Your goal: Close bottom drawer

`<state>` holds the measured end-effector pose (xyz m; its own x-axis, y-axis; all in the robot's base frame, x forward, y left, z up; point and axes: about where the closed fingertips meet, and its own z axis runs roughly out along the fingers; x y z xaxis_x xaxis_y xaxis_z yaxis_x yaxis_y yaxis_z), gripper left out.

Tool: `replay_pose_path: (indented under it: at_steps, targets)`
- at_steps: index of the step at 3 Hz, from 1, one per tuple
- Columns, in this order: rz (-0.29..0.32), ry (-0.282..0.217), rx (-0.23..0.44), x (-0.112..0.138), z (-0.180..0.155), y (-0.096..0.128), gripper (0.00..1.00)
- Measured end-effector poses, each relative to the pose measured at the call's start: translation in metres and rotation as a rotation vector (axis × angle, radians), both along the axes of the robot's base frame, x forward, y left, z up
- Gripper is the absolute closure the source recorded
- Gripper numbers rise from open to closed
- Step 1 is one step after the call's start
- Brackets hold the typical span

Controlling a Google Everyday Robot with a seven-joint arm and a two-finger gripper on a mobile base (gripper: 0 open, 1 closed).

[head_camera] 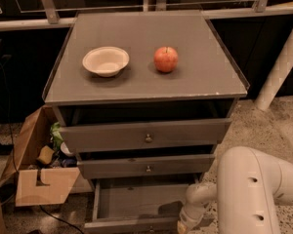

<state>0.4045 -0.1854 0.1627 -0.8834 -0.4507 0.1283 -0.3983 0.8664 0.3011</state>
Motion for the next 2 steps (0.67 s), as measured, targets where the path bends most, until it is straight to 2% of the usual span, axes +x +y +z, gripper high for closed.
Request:
replay_pose_path:
  at_steps: [1, 2]
  targets:
    - [-0.031, -0.045, 0.013, 0.0262, 0.0081, 0.0041, 1.00]
    - [-0.031, -0.045, 0.013, 0.0263, 0.0080, 0.0041, 1.00]
